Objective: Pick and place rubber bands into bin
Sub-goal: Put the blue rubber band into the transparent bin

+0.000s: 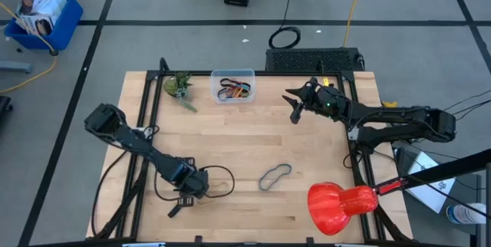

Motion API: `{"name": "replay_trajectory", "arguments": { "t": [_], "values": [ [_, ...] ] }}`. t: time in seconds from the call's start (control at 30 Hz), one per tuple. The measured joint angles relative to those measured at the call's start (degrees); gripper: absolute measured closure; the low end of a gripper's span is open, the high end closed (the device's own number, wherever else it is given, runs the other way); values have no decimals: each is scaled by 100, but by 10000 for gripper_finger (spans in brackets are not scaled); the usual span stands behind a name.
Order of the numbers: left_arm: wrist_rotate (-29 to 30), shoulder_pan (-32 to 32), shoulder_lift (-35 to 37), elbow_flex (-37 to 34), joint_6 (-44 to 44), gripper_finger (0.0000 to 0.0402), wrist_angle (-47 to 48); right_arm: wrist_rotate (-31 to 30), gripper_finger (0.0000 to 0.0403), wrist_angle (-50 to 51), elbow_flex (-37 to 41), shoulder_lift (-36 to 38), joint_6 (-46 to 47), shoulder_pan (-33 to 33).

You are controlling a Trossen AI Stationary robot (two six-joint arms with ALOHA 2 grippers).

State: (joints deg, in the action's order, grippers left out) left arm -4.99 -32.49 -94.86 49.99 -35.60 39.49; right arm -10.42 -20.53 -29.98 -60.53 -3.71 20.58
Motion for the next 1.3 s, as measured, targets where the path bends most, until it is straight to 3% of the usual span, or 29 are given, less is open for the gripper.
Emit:
{"name": "replay_trajectory", "arguments": {
  "t": [0.27,0.67,0.87,1.0,1.17,1.3],
  "values": [
    [-12,0,-159,9,-39,267,-111,0,287,-9,0,-2,1,0],
    [-21,108,-174,-8,-56,389,-170,-2,287,-9,0,-2,-19,2],
    [-27,110,-103,-13,-23,394,-175,-2,287,-7,0,0,-37,0],
    [-31,168,286,-38,-143,395,-16,-2,287,-9,0,-2,-43,2],
    [99,307,1282,-27,-408,398,436,-2,287,-12,0,-1,-43,1],
    [860,422,2230,-21,-569,398,411,-2,287,-15,0,0,-43,2]
  ]
}}
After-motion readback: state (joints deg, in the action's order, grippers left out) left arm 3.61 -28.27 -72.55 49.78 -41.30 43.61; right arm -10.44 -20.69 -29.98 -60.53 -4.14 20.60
